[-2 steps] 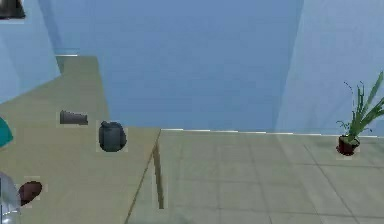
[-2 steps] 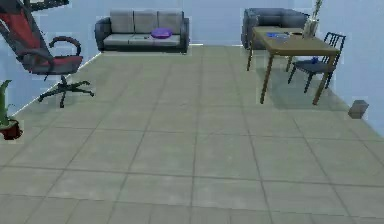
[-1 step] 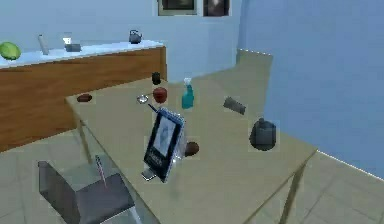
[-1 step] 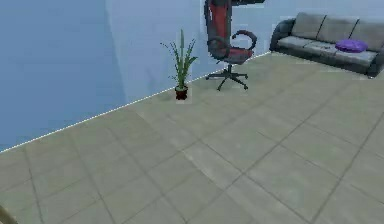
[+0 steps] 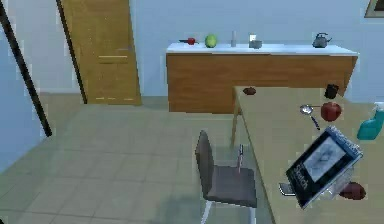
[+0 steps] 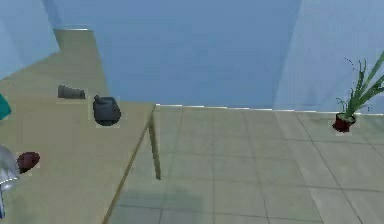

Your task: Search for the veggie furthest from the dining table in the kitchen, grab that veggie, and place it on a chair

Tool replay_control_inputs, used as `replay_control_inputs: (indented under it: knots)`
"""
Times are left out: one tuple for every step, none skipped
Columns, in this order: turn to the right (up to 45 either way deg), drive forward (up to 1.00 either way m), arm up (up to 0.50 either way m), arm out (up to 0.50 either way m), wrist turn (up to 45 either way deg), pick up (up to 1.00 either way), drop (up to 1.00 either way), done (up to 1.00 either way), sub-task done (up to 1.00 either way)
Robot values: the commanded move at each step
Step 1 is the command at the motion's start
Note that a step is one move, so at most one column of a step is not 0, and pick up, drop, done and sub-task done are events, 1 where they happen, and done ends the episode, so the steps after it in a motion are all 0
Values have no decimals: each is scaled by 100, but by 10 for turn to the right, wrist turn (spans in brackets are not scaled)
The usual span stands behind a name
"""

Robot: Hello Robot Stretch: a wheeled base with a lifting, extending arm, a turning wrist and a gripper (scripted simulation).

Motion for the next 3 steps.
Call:
replay_control_inputs:
  knots:
    - [-240,0,0,0,0,0,0,0,0]
    - [0,85,0,0,0,0,0,0,0]
    - [150,0,0,0,0,0,0,0,0]
